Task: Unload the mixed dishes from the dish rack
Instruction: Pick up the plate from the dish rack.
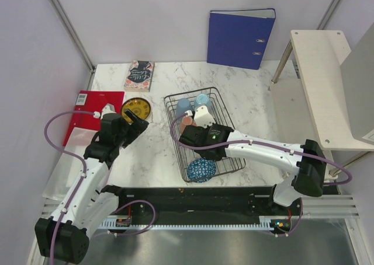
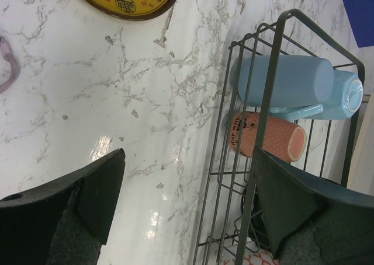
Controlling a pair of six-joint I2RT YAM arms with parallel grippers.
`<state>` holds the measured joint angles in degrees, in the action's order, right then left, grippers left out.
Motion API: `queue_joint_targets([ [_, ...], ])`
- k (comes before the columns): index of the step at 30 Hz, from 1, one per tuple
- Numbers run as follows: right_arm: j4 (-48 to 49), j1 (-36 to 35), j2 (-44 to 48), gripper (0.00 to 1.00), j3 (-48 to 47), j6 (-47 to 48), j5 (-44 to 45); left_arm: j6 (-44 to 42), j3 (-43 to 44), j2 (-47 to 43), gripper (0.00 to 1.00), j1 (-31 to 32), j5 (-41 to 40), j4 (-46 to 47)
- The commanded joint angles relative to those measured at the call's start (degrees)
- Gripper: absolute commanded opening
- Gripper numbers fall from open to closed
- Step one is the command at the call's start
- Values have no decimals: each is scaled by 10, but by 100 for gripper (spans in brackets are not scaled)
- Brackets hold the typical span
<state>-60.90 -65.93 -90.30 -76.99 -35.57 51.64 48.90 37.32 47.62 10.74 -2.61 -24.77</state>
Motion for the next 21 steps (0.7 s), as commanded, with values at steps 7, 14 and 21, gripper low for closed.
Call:
queue_joint_targets([
  [7,-67,-17,25,0,-143,0,79,-19,20,4,95,2,7,12],
  [14,-88,-17,64,0,-178,-5,86,-19,31,9,95,2,12,12],
  [21,27,-17,169,0,-89,-16,34,-19,32,-9,94,2,49,43],
])
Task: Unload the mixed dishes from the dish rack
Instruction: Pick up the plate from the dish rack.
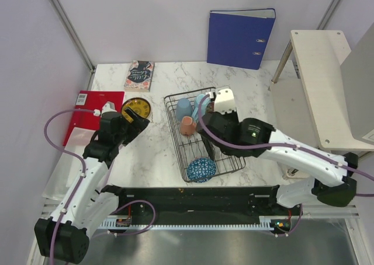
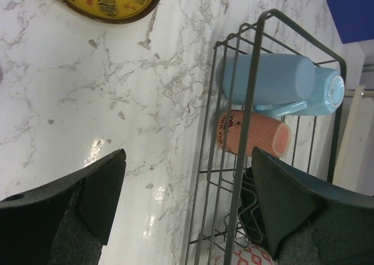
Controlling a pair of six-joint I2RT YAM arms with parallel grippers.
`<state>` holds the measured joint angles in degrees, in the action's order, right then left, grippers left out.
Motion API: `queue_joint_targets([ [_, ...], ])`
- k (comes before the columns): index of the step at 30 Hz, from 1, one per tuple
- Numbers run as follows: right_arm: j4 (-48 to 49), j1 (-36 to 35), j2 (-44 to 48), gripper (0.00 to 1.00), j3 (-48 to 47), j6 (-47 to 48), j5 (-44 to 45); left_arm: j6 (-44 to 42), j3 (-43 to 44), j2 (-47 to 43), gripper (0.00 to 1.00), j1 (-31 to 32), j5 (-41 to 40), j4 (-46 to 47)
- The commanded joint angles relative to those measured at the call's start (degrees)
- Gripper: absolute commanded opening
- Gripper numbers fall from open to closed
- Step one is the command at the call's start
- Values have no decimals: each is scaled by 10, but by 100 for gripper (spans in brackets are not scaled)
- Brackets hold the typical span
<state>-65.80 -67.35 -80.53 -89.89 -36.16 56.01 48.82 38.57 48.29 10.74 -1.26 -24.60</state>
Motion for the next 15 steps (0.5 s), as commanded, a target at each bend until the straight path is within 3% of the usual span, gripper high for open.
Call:
queue_joint_targets([
  [1,128,-1,108,0,58,-12,-22,-20,16,-21,94,2,48,54],
  [3,194,6,148,0,124,-8,-89,-14,-1,-35,99,1,104,91],
  [4,265,8,186,0,149,-7,-115,-10,-9,-39,100,1,124,134],
  [7,360,25,233,0,225,-27,-204,14,-35,-45,99,1,215,217],
  [10,416,41,247,0,267,-41,-278,32,-48,-37,100,2,313,276],
  [15,508,53,267,0,335,-66,-337,54,-68,-21,99,5,395,368],
])
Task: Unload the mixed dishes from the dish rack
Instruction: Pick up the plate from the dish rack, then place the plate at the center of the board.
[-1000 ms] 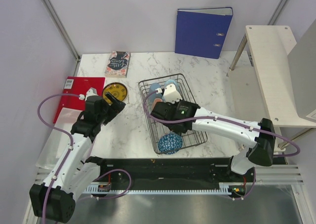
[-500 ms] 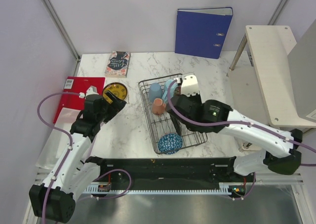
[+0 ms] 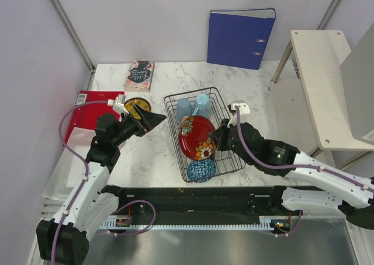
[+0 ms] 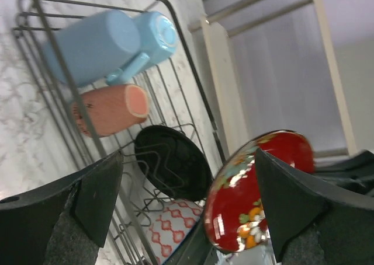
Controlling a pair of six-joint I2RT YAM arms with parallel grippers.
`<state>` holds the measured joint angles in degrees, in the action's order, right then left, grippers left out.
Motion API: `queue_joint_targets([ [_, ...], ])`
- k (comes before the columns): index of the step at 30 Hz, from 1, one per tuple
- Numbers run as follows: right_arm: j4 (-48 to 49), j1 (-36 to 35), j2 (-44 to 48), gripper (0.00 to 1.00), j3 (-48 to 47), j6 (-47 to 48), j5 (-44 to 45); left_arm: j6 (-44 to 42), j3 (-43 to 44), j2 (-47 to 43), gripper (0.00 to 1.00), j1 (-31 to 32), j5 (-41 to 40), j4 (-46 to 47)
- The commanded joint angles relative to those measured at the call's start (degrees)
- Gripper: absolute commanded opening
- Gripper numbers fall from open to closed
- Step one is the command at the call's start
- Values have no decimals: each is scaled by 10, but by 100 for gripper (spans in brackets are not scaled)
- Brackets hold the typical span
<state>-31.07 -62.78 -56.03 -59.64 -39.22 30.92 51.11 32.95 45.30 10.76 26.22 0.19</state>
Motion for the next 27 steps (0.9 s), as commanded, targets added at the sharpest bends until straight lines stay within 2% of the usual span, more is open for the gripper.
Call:
queue_joint_targets([
  [1,180,9,18,0,37,-39,-94,31,-14,10,99,7,128,126],
  [14,323,39,-3,0,75,-60,-172,8,-43,5,90,35,173,133],
  [17,341,52,-14,0,80,-69,-195,7,-50,2,81,37,190,148],
  [18,350,56,-20,0,83,-73,-202,7,-50,3,72,37,194,149],
  [20,357,60,-22,0,93,-81,-214,6,-51,1,63,37,202,151],
  [21,360,62,-22,0,95,-82,-215,5,-52,1,54,37,204,151],
  [23,363,65,-22,0,101,-86,-221,2,-53,-3,46,37,207,150],
  [24,364,66,-21,0,102,-87,-222,2,-54,-4,34,37,208,150],
  [26,366,68,-22,0,105,-87,-229,0,-54,-6,22,37,210,150],
  [27,366,69,-22,0,107,-88,-231,0,-54,-6,5,37,209,151],
])
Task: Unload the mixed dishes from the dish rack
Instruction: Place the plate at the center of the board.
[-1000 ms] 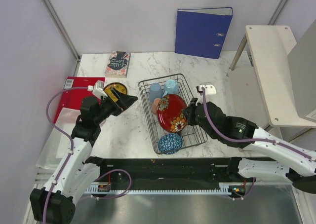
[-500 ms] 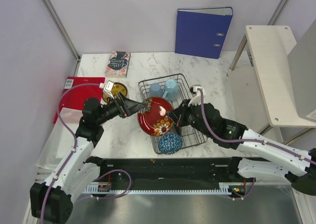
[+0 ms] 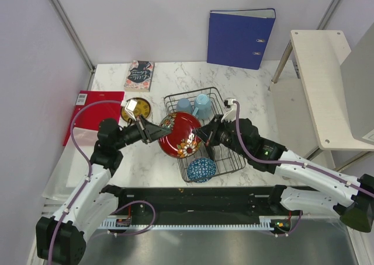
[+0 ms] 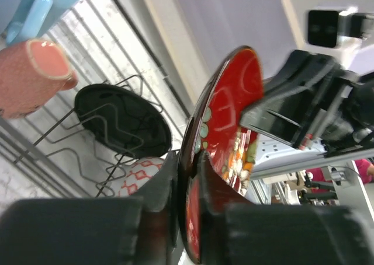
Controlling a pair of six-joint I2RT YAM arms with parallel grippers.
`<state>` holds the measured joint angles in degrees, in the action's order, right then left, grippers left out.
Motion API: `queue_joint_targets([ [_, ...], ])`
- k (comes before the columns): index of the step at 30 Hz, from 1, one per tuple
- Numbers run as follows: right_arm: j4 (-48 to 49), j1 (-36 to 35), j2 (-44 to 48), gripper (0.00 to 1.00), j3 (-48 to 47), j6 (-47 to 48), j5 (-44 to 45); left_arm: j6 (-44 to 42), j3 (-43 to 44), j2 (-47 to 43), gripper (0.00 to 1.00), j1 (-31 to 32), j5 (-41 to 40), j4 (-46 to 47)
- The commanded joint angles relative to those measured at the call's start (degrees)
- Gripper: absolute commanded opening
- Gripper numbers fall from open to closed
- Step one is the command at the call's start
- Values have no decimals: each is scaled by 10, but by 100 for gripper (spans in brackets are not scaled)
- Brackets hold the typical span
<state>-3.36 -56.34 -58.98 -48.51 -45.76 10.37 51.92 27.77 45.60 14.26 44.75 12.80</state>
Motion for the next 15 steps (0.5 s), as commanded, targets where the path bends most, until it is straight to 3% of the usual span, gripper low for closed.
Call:
queue_joint_targets([
  [1,89,4,8,0,-4,-22,-27,-9,-2,-10,2,2,22,24],
  [4,82,4,5,0,-3,-15,-34,-12,1,-13,2,2,3,7],
  [5,77,4,4,5,-5,-12,-33,-19,5,-15,2,2,-5,0],
  [6,58,4,0,38,-9,-6,-31,-23,9,-22,2,2,-16,-26],
  [8,30,4,-7,62,-29,15,-19,-37,20,-24,2,2,-48,-48],
  [9,-19,4,-14,80,-37,22,0,-40,25,-25,2,2,-57,-60],
  [12,-89,3,-23,94,-64,42,37,-44,40,-20,2,2,-88,-88],
  [15,-131,3,-14,98,-73,58,88,-39,55,-10,2,1,-122,-116],
])
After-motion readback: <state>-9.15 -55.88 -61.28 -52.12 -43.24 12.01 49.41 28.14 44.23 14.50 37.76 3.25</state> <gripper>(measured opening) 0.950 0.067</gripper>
